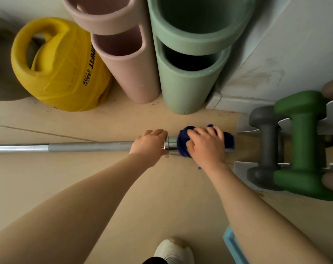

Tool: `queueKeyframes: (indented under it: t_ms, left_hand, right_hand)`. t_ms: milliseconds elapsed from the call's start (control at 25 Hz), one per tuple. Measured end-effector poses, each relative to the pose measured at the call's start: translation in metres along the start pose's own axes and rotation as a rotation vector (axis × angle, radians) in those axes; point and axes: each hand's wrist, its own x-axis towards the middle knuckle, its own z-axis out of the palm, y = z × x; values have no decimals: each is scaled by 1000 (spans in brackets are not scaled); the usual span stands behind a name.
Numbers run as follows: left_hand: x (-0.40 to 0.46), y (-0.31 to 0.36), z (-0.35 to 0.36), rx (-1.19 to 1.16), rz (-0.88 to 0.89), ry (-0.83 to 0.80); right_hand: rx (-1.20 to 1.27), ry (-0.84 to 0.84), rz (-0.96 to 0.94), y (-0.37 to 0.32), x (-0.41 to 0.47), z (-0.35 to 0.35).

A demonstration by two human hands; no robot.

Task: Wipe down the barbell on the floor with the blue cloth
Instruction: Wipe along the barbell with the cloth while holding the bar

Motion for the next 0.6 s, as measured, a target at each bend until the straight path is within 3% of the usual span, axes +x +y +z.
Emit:
queueKeyframes:
  t_ms: [120,200,280,400,480,520,600]
  left_hand:
    - [-3,1,-3,9,-32,-7]
    - [-2,1,-8,30,-46,-28]
    - [0,2,-10,42,-67,-52]
    - [-2,4,-5,-59,-153,-97]
    - [-4,4,-1,-79,-188,-118]
    - [-3,3,-1,-72,-194,-119]
    - [2,1,-4,-76,-203,-118]
  right_hand:
    - [51,-87,537,23,10,-14]
    - [123,-80,739,23,13,-18]
    - [109,-28,656,11,6,-15]
    - [140,-31,195,-30,-14,-3]
    - [147,10,17,-38,-18,1]
    - [120,61,20,-29,-15,2]
    - [87,54,228,-5,-12,0]
